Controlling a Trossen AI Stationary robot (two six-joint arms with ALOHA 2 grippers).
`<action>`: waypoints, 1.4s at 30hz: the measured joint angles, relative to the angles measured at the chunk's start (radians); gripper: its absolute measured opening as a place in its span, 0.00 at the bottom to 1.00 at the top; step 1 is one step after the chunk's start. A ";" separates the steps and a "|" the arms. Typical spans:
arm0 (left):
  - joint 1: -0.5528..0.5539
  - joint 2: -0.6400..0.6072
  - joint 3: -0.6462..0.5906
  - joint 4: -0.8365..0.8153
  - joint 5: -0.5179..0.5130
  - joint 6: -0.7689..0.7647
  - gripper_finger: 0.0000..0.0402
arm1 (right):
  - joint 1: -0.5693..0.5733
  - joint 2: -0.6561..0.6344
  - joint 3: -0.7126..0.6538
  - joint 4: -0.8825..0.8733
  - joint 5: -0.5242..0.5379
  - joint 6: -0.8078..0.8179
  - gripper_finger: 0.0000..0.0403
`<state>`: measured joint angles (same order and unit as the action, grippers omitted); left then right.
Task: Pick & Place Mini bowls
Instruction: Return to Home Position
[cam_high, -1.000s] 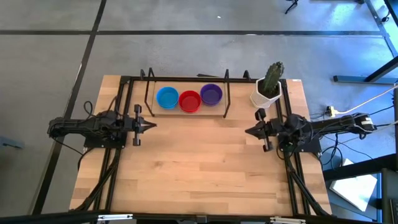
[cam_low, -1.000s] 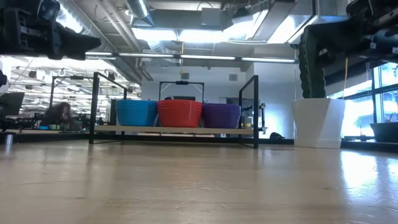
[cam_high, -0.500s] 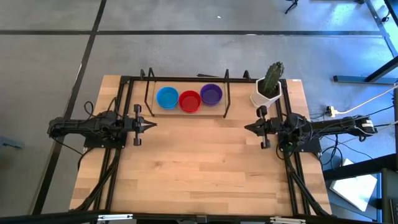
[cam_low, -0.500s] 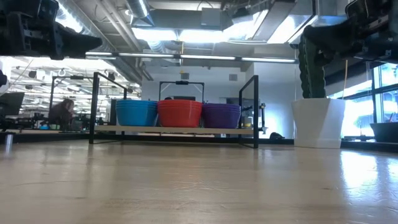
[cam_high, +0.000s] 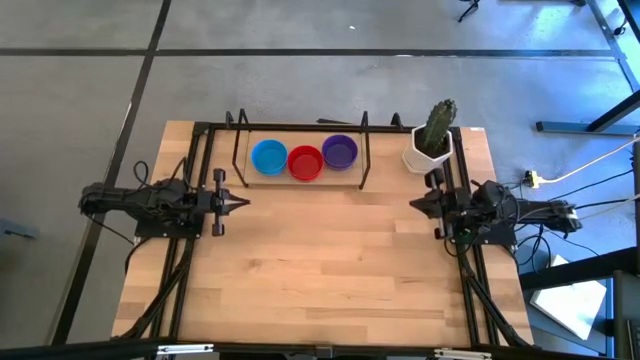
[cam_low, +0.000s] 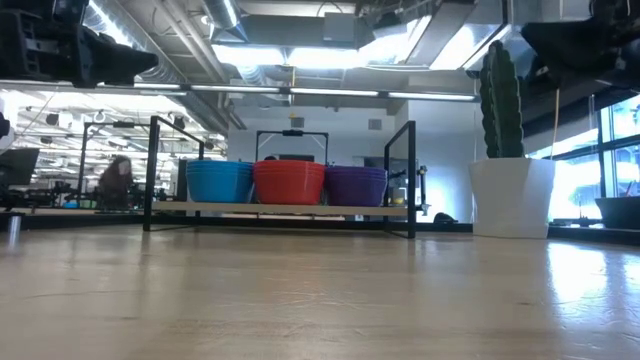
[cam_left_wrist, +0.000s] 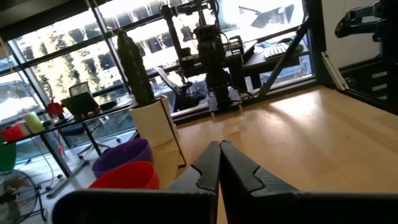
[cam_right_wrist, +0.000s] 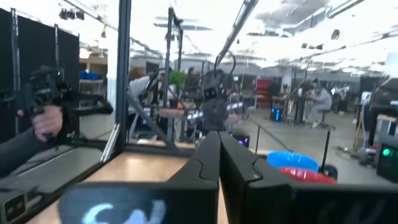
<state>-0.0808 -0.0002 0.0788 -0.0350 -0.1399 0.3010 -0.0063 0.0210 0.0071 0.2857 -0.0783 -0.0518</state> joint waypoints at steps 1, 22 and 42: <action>-0.005 0.000 0.000 0.000 -0.008 0.001 0.00 | 0.000 -0.020 0.000 -0.031 -0.005 0.000 0.01; -0.031 0.000 -0.039 -0.010 0.001 -0.018 0.01 | 0.000 -0.018 0.000 -0.164 -0.020 -0.004 0.01; -0.031 0.002 -0.040 -0.014 -0.017 -0.044 0.02 | 0.000 -0.018 0.000 -0.189 -0.020 0.055 0.06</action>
<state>-0.1116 0.0013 0.0391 -0.0486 -0.1574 0.2569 -0.0063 0.0025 0.0071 0.0967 -0.0982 0.0030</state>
